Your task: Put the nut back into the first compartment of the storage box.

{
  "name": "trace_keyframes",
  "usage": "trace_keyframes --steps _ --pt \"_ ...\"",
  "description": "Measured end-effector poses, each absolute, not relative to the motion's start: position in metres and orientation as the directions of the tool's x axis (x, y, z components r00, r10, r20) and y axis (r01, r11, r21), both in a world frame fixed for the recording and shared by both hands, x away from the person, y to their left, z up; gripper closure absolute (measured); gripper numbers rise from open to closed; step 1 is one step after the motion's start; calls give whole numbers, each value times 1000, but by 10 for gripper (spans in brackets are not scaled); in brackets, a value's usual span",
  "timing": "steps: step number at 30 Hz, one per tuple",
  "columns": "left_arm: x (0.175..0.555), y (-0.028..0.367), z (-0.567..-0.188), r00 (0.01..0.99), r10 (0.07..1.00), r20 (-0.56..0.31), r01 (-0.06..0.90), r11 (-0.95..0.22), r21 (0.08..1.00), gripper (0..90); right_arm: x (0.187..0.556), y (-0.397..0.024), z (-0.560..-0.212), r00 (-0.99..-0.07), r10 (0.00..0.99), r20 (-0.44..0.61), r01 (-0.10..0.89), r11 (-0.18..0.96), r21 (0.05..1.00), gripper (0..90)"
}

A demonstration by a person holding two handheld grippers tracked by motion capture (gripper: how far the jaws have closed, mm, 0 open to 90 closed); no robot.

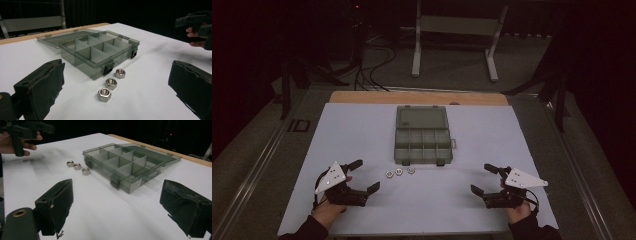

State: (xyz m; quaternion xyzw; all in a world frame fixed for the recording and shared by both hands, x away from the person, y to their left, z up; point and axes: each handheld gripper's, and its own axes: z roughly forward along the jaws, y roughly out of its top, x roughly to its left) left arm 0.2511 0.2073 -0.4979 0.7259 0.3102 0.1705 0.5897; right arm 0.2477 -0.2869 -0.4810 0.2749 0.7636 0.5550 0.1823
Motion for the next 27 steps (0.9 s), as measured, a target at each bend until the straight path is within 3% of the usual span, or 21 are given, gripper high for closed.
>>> trace_keyframes --steps 11,21,27 --pt "247 208 -487 756 643 -124 223 -75 972 7 246 -289 -478 -777 628 39 216 208 954 117" --pt "256 211 -444 726 675 -136 212 -30 977 7 244 -284 -474 -772 635 31 190 184 964 117" --pt "268 208 -430 758 642 -116 210 -72 975 7 245 -282 -475 -777 627 45 198 176 964 117"
